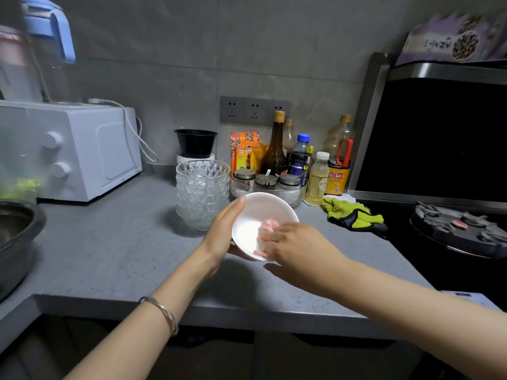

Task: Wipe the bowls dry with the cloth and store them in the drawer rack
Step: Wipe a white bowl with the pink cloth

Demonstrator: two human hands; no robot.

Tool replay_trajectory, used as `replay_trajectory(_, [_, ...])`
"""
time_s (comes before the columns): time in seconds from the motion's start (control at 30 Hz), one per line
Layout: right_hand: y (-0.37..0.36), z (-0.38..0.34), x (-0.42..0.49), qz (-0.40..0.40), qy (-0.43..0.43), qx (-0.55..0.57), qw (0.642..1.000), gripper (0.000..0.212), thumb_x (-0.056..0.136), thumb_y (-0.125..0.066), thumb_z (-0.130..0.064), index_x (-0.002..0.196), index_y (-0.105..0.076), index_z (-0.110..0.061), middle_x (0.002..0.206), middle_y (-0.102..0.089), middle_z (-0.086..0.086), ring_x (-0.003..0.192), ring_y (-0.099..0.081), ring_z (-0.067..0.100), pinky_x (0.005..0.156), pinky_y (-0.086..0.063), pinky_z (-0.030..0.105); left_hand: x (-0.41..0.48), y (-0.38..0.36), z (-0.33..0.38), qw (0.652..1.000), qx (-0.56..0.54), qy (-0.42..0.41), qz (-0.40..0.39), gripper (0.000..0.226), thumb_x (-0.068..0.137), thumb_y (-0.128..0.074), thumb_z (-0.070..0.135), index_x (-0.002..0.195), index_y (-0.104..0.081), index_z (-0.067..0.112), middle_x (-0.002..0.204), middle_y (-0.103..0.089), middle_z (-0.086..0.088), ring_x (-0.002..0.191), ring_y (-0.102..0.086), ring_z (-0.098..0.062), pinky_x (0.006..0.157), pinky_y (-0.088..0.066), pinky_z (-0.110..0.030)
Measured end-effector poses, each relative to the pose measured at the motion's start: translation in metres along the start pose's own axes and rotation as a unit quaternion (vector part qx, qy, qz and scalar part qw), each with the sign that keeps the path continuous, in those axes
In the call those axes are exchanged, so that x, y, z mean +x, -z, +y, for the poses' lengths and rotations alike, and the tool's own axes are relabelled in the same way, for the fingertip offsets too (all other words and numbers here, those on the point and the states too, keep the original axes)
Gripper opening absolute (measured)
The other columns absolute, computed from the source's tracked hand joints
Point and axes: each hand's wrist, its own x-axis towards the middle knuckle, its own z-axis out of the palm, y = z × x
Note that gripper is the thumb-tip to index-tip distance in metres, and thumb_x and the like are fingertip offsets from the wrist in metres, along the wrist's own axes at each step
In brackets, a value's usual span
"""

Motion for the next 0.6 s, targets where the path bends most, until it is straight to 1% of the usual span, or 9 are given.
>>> replay_trajectory(0.07, [0.002, -0.003, -0.001, 0.029, 0.016, 0.129, 0.991, 0.032, 0.091, -0.057, -0.017, 0.121, -0.063, -0.013, 0.134, -0.057, 0.005, 0.123, -0.053, 0.026, 0.103, -0.043, 0.041, 0.0, 0.002, -0.005, 1.0, -0.01, 0.014, 0.003, 0.032, 0.099, -0.037, 0.039, 0.094, -0.065, 0.026, 0.092, -0.068, -0.006, 0.09, -0.063, -0.022, 0.087, -0.049, -0.044])
replay_trajectory(0.13, [-0.005, -0.002, 0.001, 0.037, 0.033, 0.192, 0.98, 0.038, 0.09, -0.06, -0.015, 0.127, -0.059, -0.012, 0.14, -0.051, 0.005, 0.132, -0.045, 0.022, 0.112, -0.028, 0.034, 0.0, 0.004, -0.007, 0.999, -0.006, 0.038, -0.018, 0.037, 0.098, -0.038, 0.042, 0.093, -0.068, 0.02, 0.086, -0.072, -0.006, 0.086, -0.066, -0.02, 0.085, -0.049, -0.039])
replay_trajectory(0.2, [-0.014, 0.005, 0.001, 0.036, 0.036, 0.147, 0.988, 0.05, 0.091, -0.058, -0.031, 0.136, -0.05, -0.011, 0.145, -0.044, 0.005, 0.137, -0.037, 0.02, 0.114, -0.012, 0.031, 0.001, 0.006, -0.011, 0.998, 0.008, 0.055, -0.042, 0.038, 0.098, -0.039, 0.041, 0.094, -0.068, 0.018, 0.082, -0.073, -0.004, 0.081, -0.067, -0.019, 0.08, -0.051, -0.036])
replay_trajectory(0.27, [-0.017, 0.011, 0.0, 0.022, 0.011, 0.063, 0.998, 0.062, 0.083, -0.061, -0.051, 0.127, -0.059, -0.009, 0.134, -0.056, 0.006, 0.128, -0.049, 0.021, 0.111, -0.019, 0.035, 0.002, 0.008, -0.013, 0.997, 0.014, 0.056, -0.046, 0.036, 0.098, -0.038, 0.041, 0.097, -0.067, 0.019, 0.084, -0.072, -0.003, 0.08, -0.066, -0.019, 0.074, -0.051, -0.033])
replay_trajectory(0.3, [-0.012, 0.011, 0.0, 0.006, -0.003, 0.035, 0.999, 0.063, 0.077, -0.067, -0.054, 0.121, -0.064, -0.009, 0.126, -0.063, 0.005, 0.121, -0.056, 0.021, 0.107, -0.026, 0.036, 0.003, 0.009, -0.013, 0.998, 0.018, 0.047, -0.039, 0.036, 0.098, -0.037, 0.041, 0.098, -0.066, 0.021, 0.086, -0.072, -0.003, 0.081, -0.066, -0.02, 0.072, -0.05, -0.032])
replay_trajectory(0.37, [-0.008, 0.009, 0.0, -0.006, -0.004, 0.025, 1.0, 0.052, 0.08, -0.069, -0.044, 0.118, -0.066, -0.008, 0.122, -0.065, 0.007, 0.115, -0.06, 0.025, 0.103, -0.038, 0.04, 0.004, 0.009, -0.014, 0.999, 0.016, 0.028, -0.017, 0.035, 0.098, -0.037, 0.042, 0.096, -0.066, 0.023, 0.086, -0.07, -0.003, 0.08, -0.065, -0.02, 0.067, -0.048, -0.03])
replay_trajectory(0.47, [-0.002, 0.002, 0.002, -0.033, 0.021, 0.035, 0.999, 0.031, 0.098, -0.047, -0.023, 0.128, -0.055, -0.017, 0.123, -0.06, 0.01, 0.111, -0.057, 0.031, 0.091, -0.05, 0.042, 0.002, 0.004, -0.015, 1.0, -0.004, 0.01, 0.005, 0.033, 0.099, -0.037, 0.04, 0.091, -0.065, 0.025, 0.076, -0.07, 0.004, 0.069, -0.065, -0.01, 0.056, -0.048, -0.022])
replay_trajectory(0.53, [0.0, 0.003, 0.001, -0.028, -0.001, 0.093, 0.995, 0.025, 0.099, -0.045, -0.025, 0.117, -0.061, -0.019, 0.111, -0.065, 0.008, 0.098, -0.06, 0.031, 0.082, -0.049, 0.035, -0.001, 0.001, -0.017, 1.0, -0.008, 0.012, 0.0, 0.033, 0.099, -0.036, 0.04, 0.094, -0.065, 0.026, 0.081, -0.07, 0.003, 0.075, -0.066, -0.011, 0.064, -0.051, -0.025])
replay_trajectory(0.6, [-0.001, 0.006, -0.002, 0.002, -0.029, 0.17, 0.985, 0.017, 0.093, -0.055, -0.028, 0.102, -0.068, -0.021, 0.101, -0.069, 0.003, 0.092, -0.062, 0.027, 0.076, -0.048, 0.032, 0.0, 0.002, -0.019, 1.0, -0.001, 0.023, -0.016, 0.034, 0.099, -0.035, 0.043, 0.097, -0.065, 0.028, 0.092, -0.07, -0.003, 0.087, -0.065, -0.018, 0.076, -0.051, -0.032])
